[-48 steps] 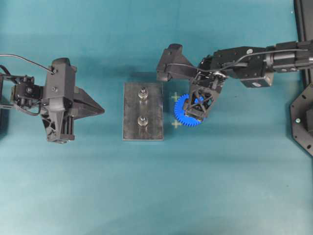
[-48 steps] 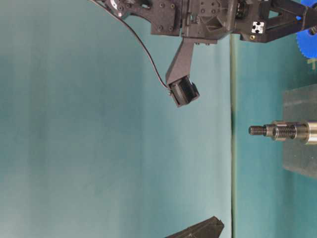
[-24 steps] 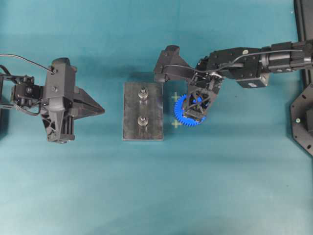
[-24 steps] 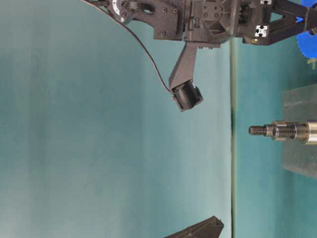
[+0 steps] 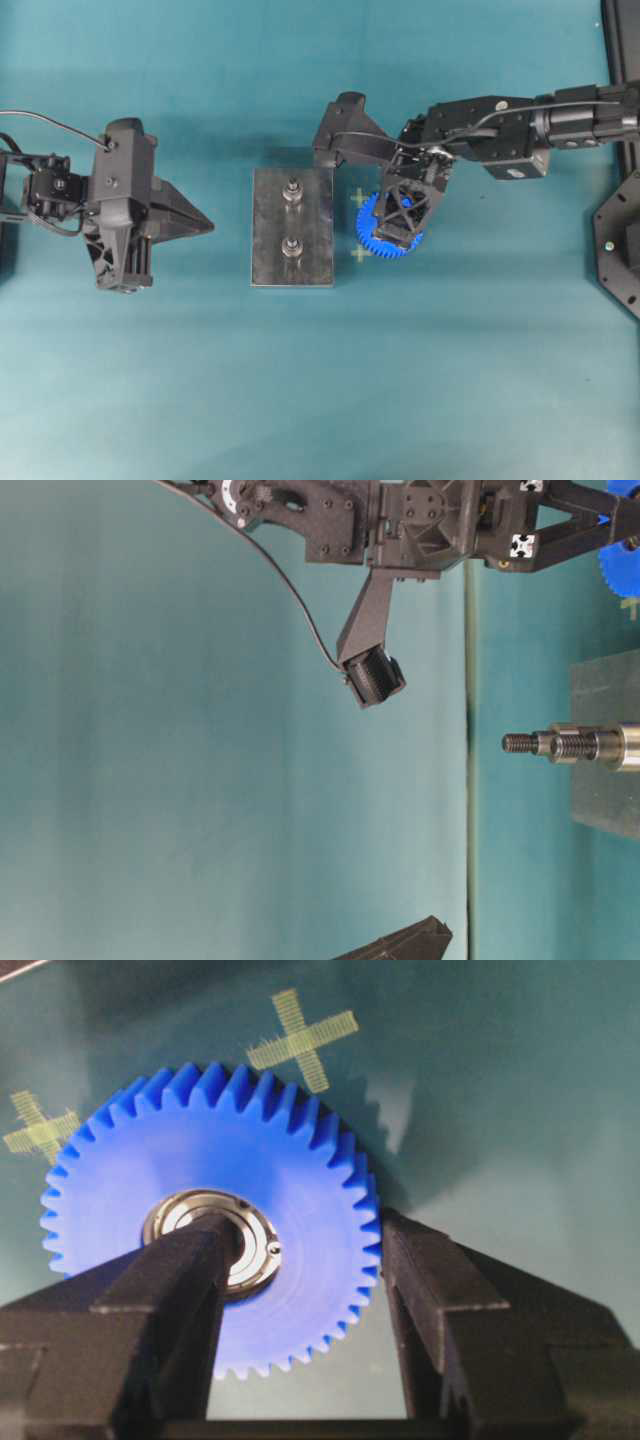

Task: Fit the large gear onto the shaft.
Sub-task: 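Close the right gripper on the blue gear's bearing hub, then lift the blue gear and carry it left over the upper shaft, then lower the blue gear's bore onto the upper shaft with the right gripper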

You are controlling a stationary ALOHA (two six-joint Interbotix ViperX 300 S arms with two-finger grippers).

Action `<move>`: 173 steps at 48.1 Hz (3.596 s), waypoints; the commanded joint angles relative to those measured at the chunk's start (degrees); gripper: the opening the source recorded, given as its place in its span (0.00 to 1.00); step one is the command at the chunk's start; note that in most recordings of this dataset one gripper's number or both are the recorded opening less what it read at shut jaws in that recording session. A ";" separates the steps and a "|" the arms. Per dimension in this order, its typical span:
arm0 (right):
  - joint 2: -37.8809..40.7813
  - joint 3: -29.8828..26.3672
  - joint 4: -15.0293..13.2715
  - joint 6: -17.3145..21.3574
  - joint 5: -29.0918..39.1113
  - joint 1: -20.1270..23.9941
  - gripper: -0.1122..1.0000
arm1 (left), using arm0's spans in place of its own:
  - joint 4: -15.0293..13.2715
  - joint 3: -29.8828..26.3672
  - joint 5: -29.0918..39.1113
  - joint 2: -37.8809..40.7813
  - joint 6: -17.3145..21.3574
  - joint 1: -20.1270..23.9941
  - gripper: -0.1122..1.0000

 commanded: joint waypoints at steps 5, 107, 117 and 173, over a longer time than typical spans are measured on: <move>-3.16 -5.89 0.18 0.79 5.89 -0.26 0.54 | 0.18 -0.35 -0.44 -1.14 -0.09 0.00 0.10; 11.25 -34.10 -1.23 0.09 16.44 -1.32 0.54 | 0.18 1.14 -0.44 -3.16 -0.62 -0.53 0.10; 11.87 -34.89 -1.32 0.26 16.44 -1.32 0.70 | 0.18 1.14 -0.44 -3.16 -0.62 -0.53 0.10; 14.50 -41.04 -1.76 0.53 21.36 2.72 0.74 | 0.18 1.41 -0.44 -3.16 -2.55 -0.79 0.10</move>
